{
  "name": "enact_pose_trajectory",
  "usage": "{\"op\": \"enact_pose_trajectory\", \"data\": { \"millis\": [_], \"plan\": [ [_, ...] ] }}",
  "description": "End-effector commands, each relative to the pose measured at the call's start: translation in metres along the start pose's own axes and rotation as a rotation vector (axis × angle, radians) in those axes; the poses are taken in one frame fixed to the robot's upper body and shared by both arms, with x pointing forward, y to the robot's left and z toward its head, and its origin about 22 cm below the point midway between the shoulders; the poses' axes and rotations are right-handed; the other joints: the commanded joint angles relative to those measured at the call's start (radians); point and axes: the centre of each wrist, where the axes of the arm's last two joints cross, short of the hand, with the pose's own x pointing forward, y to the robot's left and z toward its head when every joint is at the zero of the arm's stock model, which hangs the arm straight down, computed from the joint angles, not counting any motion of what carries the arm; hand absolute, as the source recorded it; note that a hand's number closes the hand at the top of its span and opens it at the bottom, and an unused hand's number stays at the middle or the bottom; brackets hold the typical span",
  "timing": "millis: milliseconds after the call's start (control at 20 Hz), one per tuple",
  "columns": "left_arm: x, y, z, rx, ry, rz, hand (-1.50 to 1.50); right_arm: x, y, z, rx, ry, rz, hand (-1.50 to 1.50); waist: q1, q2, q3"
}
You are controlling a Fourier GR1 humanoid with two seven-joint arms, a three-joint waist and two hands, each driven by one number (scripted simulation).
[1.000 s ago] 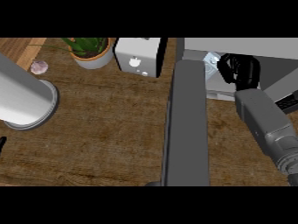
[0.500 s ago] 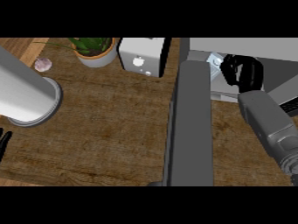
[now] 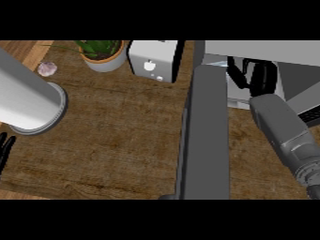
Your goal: Pick up the milk, place it into the microwave and close the microwave
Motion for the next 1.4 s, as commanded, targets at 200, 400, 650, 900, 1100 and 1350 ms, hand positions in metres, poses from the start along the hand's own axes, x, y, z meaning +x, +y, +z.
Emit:
{"op": "enact_pose_trajectory", "data": {
  "millis": [200, 400, 650, 900, 1100, 1350],
  "plan": [
    [-0.005, -0.006, -0.012, -0.029, 0.007, -0.001, -1.5, 0.013, 0.023, 0.02, 0.06, -0.025, 0.009, -1.5, 0.0, 0.009, 0.003],
    [-0.007, -0.01, -0.009, -0.04, 0.007, 0.012, -1.5, 0.026, 0.026, 0.012, 0.055, -0.027, -0.005, -1.5, 0.002, 0.0, 0.002],
    [-0.011, -0.003, -0.009, -0.005, 0.003, 0.002, -1.5, 0.014, 0.022, 0.018, 0.079, -0.036, -0.01, -1.5, -0.023, -0.005, 0.002],
    [-0.013, -0.004, 0.003, -0.02, -0.011, -0.004, -1.5, 0.006, 0.018, 0.019, 0.087, -0.013, -0.051, -1.5, -0.033, -0.012, 0.002],
    [-0.018, -0.009, 0.005, 0.008, -0.012, -0.008, -1.5, 0.006, 0.029, 0.037, 0.122, -0.016, -0.078, -1.5, -0.049, -0.02, 0.001],
    [-0.017, -0.018, 0.011, 0.022, -0.016, -0.006, -1.5, -0.01, 0.021, 0.043, 0.122, -0.017, -0.162, -1.5, -0.063, -0.026, 0.002]
  ]
}}
